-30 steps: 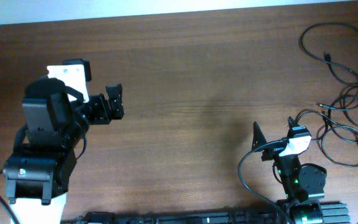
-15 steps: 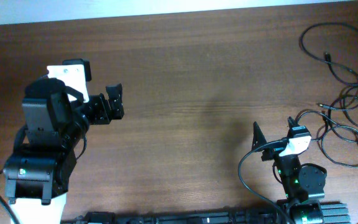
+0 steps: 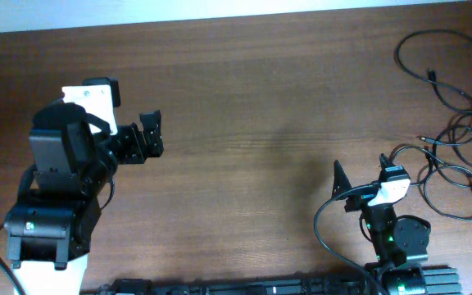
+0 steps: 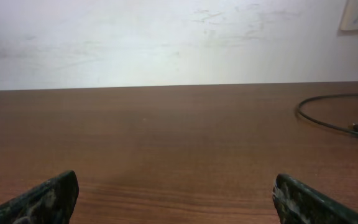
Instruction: Untangle cables
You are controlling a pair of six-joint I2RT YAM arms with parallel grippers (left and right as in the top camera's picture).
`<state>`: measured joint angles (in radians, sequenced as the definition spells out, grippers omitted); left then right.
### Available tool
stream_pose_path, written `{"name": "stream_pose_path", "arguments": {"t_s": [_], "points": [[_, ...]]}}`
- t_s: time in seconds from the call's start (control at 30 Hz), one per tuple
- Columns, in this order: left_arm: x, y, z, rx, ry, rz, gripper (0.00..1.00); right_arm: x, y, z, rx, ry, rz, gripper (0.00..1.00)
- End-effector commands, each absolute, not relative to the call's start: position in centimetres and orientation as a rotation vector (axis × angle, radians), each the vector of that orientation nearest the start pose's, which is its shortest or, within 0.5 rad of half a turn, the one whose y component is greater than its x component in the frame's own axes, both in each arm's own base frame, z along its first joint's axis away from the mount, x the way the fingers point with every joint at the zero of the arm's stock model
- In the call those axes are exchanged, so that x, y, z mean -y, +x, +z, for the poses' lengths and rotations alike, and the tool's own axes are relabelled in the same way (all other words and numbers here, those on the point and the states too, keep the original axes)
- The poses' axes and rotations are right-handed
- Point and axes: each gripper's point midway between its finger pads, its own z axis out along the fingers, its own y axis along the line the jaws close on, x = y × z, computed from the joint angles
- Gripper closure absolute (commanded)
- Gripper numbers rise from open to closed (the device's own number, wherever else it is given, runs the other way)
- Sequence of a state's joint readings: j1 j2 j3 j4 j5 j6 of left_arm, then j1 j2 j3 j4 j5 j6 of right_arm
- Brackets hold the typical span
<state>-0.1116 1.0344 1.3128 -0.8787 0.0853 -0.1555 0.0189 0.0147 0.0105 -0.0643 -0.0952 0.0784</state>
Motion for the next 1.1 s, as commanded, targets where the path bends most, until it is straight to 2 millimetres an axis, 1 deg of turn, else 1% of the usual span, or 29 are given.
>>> {"name": "stream_pose_path", "arguments": {"t_s": [0.0, 0.23, 0.33, 0.4, 0.43, 0.47, 0.53, 0.6, 0.67, 0.77, 0.87, 0.9, 0.93, 1.0, 1.03, 1.07], "points": [[4.7, 30.4, 32.8, -2.175, -0.019, -0.245, 0.01, -1.9, 24.5, 15.8, -1.641, -0.013, 0.148, 0.01], [5.0, 30.3, 32.7, -2.177, -0.007, -0.251, 0.01, -1.9, 24.5, 15.8, -1.641, -0.013, 0.148, 0.01], [4.9, 30.0, 31.9, -2.193, -0.011, -0.245, 0.01, -1.9, 24.5, 15.8, -1.641, -0.013, 0.148, 0.01], [4.1, 29.4, 29.6, -2.218, -0.035, -0.200, 0.01, -1.9, 24.5, 15.8, -1.641, -0.013, 0.148, 0.01], [4.1, 29.4, 28.9, -2.213, -0.035, -0.200, 0.01, -1.9, 24.5, 15.8, -1.641, -0.013, 0.148, 0.01], [4.1, 29.4, 27.4, -2.188, -0.034, -0.201, 0.01, -1.9, 24.5, 15.8, -1.641, -0.013, 0.148, 0.01], [3.8, 29.7, 25.5, -2.115, -0.041, -0.191, 0.01, -1.9, 24.5, 15.8, -1.641, -0.013, 0.148, 0.01], [3.7, 30.1, 23.7, -2.000, -0.044, -0.198, 0.01, -1.9, 24.5, 15.8, -1.641, -0.013, 0.148, 0.01], [3.6, 30.6, 22.9, -1.844, -0.042, -0.216, 0.01, -1.9, 24.5, 15.8, -1.641, -0.013, 0.148, 0.01], [3.7, 29.8, 22.5, -1.595, -0.015, -0.249, 0.01, -1.9, 24.5, 15.8, -1.641, -0.013, 0.148, 0.01], [3.5, 27.8, 22.7, -1.391, -0.004, -0.256, 0.01, -1.9, 24.5, 15.8, -1.641, -0.013, 0.148, 0.01], [3.6, 27.4, 22.8, -1.364, 0.001, -0.259, 0.01, -1.9, 24.5, 15.8, -1.641, -0.013, 0.148, 0.01], [3.4, 27.3, 23.2, -1.355, -0.006, -0.253, 0.01, -1.9, 24.5, 15.8, -1.641, -0.013, 0.148, 0.01], [3.4, 27.2, 23.5, -1.345, -0.006, -0.254, 0.01, -1.9, 24.5, 15.8, -1.641, -0.013, 0.148, 0.01], [3.4, 27.1, 23.5, -1.341, -0.005, -0.254, 0.01, -1.9, 24.5, 15.8, -1.641, -0.013, 0.148, 0.01], [3.4, 27.1, 23.0, -1.361, -0.006, -0.253, 0.01, -1.9, 24.5, 15.8, -1.641, -0.013, 0.148, 0.01]]}}
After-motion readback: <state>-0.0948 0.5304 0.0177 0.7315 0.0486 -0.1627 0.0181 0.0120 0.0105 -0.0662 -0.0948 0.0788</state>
